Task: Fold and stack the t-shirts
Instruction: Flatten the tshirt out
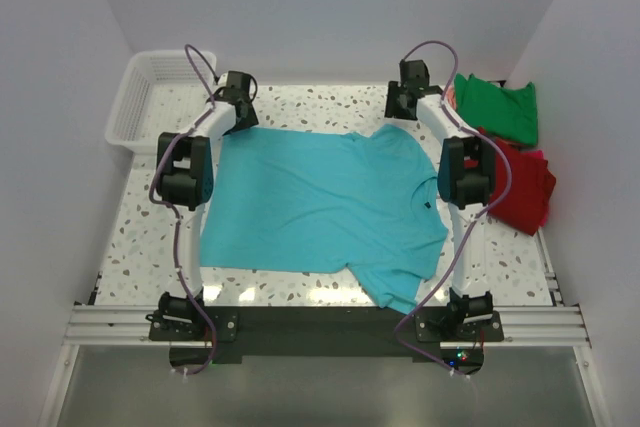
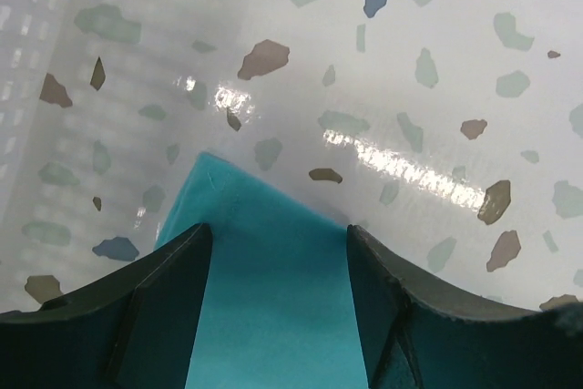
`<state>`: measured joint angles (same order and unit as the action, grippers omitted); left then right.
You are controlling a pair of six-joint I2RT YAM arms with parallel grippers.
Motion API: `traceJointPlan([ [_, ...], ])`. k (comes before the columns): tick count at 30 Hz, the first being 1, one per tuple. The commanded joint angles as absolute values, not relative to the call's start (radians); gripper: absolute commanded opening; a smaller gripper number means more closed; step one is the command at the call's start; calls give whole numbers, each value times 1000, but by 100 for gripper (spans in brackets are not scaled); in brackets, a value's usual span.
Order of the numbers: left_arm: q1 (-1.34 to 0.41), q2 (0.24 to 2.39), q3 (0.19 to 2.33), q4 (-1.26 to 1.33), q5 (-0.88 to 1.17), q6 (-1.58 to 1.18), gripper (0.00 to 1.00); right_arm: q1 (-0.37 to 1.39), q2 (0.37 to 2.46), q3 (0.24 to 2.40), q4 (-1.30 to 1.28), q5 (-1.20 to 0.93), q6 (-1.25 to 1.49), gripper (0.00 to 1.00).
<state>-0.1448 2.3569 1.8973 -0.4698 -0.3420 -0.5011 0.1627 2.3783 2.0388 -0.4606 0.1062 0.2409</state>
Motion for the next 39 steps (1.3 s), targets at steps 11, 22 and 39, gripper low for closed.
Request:
traceJointPlan([
  [11, -124, 2425, 2016, -551, -333, -469, 70, 164, 2487, 2232, -644, 20, 160, 50],
  [22, -124, 2454, 1999, -549, -275, -451, 64, 164, 2436, 2177, -716, 58, 152, 0],
  [39, -124, 2434, 1962, -551, -249, -462, 65, 164, 2141, 2026, -473, 107, 186, 0],
])
